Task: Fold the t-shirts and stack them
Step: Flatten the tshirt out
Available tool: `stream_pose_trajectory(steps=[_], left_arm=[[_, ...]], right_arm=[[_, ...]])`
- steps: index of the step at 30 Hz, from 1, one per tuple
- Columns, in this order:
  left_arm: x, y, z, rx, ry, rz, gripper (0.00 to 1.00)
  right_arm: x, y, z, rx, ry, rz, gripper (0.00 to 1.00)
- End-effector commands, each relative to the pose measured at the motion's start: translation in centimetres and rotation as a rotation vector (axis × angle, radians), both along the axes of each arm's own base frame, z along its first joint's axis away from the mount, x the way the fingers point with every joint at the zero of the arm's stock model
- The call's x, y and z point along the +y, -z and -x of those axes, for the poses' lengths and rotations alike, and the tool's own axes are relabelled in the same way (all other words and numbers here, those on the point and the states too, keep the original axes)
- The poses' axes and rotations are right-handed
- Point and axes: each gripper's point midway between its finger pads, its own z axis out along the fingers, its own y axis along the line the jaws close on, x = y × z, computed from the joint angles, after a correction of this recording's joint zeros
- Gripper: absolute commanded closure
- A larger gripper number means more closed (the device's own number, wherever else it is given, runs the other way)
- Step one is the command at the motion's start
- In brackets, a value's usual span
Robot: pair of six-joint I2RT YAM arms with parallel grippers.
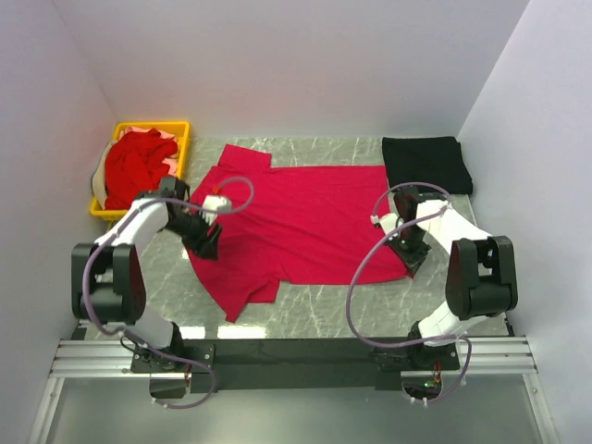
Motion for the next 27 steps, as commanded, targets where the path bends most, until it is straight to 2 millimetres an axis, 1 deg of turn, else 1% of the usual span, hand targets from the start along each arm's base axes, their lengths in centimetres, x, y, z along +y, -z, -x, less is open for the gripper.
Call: stream_pose_trajectory(steps=[1,3,5,6,8,10,11,12,13,14,15,16,17,18,19,20,21,22,23,24,25,26,27], left_arm=[[1.1,0.9,4.0,-0.011,0.135,-0.061,0.41],[1.8,1.7,4.1,-0.027,0.129,-0.111,0.41],[2.1,2.8,3.0,-0.065,0.073,-0.143,0.43],[2.8,3.6,2.9,-0.057,0.049,-0.182,0.45],[3.1,4.6,2.6,-0.032,0.041,-0.198,0.47],[3.8,5.8,2.9,0.007,0.045,-0.238,0.51],[4.1,6.2,2.9,0.012,0.045,-0.252,0.53],[4.7,6.6,3.1,0.023,0.043,-0.287,0.56],[5.0,6.9,3.1,0.029,0.038,-0.3,0.57],[5.2,6.8,3.2,0.034,0.032,-0.303,0.59],[5.1,6.1,2.7,0.024,0.032,-0.288,0.59],[4.2,4.6,2.7,0.001,0.07,-0.207,0.58],[3.2,3.2,3.0,-0.014,0.109,-0.148,0.55],[2.6,1.4,3.4,-0.035,0.155,-0.112,0.49],[1.6,-0.7,3.4,-0.115,0.192,-0.086,0.46],[0.3,-2.0,3.7,-0.158,0.231,-0.046,0.44],[-0.5,-2.8,4.2,-0.186,0.264,-0.04,0.43],[-2.4,-4.1,5.1,-0.245,0.336,-0.03,0.43],[-3.4,-4.6,5.7,-0.26,0.366,-0.013,0.43],[-4.4,-4.6,6.6,-0.245,0.371,0.009,0.43],[-6.2,-5.1,7.0,-0.287,0.414,0.032,0.43],[-6.9,-5.0,7.3,-0.29,0.417,0.032,0.42],[-7.6,-4.2,8.1,-0.272,0.428,0.026,0.42]], right_arm=[[-1.2,0.6,-1.7,-0.035,-0.008,0.036,1.0],[-0.7,1.3,-2.4,-0.028,0.011,0.013,1.0],[-0.4,1.6,-2.9,-0.023,0.02,0.002,1.0],[-0.3,1.9,-2.8,-0.006,0.017,0.0,1.0],[-0.5,2.3,-2.8,-0.006,0.015,0.009,1.0],[-1.0,2.8,-2.5,0.003,0.004,0.035,0.99],[-1.2,3.0,-2.7,-0.004,0.002,0.043,0.98],[-1.3,3.1,-2.8,-0.004,0.004,0.048,0.95],[-1.4,3.2,-2.9,-0.008,0.01,0.054,0.89],[-1.4,3.1,-3.0,-0.011,0.01,0.057,0.77],[-1.3,2.8,-3.0,-0.014,0.009,0.051,0.71],[-1.1,2.3,-3.3,-0.022,0.01,0.038,0.65],[-0.6,1.8,-2.9,-0.011,0.012,0.01,0.49],[-0.3,0.6,-3.6,-0.048,0.013,-0.013,0.45],[0.2,-0.1,-3.7,-0.056,0.014,-0.043,0.43],[0.5,-0.9,-3.3,-0.045,0.022,-0.062,0.41],[1.4,-1.7,-3.4,-0.061,0.031,-0.119,0.4],[1.8,-3.0,-3.8,-0.077,0.038,-0.147,0.4],[2.1,-3.7,-4.1,-0.092,0.054,-0.181,0.4],[2.9,-4.9,-5.0,-0.131,0.061,-0.231,0.4],[3.2,-5.4,-5.4,-0.143,0.075,-0.255,0.4],[3.5,-5.6,-5.7,-0.149,0.1,-0.278,0.41],[3.9,-5.9,-6.1,-0.157,0.109,-0.301,0.41]])
